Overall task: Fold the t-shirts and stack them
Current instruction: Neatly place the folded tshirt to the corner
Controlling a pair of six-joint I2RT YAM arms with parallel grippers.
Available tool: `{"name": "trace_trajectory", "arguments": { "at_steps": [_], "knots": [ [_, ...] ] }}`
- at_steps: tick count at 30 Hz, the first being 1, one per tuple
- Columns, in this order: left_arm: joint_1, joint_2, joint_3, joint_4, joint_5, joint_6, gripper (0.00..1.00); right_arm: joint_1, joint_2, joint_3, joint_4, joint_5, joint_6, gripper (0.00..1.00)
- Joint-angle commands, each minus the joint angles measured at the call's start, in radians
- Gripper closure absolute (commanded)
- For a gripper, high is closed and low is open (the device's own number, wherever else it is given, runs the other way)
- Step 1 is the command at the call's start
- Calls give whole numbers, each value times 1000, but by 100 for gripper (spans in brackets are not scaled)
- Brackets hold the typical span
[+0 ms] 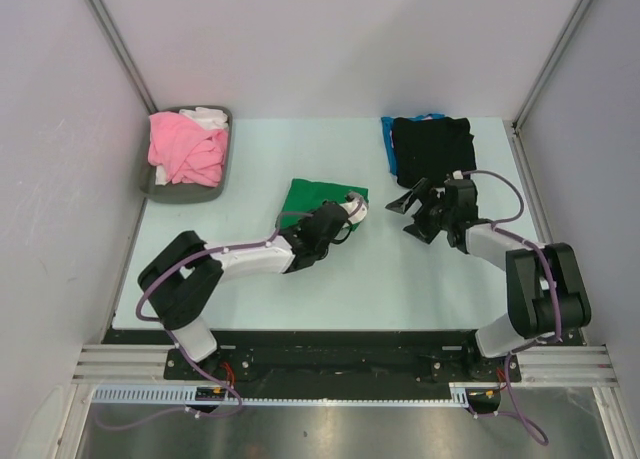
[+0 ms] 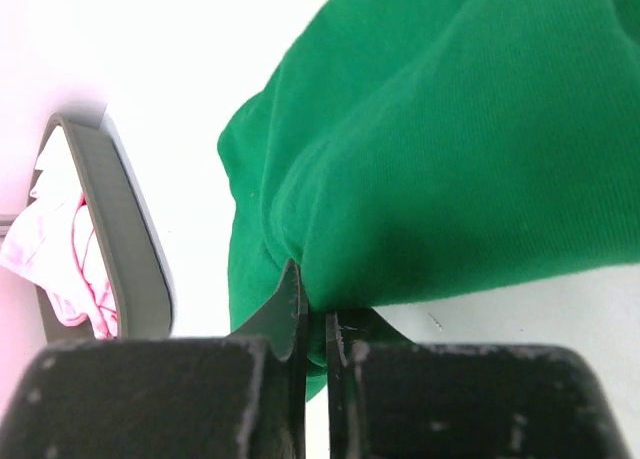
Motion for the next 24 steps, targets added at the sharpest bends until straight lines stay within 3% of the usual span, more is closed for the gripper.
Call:
{"name": "trace_trajectory", "arguments": {
  "at_steps": [1,13,24],
  "knots": [
    [2,-80,-24,-8,36,-73,100,12,67,-27,215,-97,170,0],
    [-20,-90,-46,-17,46,-98,100,149,246,-92,560,-103,496,0],
    [-37,-110,-60,-11,46,-104,100,229,366,-93,754,-13,642,0]
  ]
}}
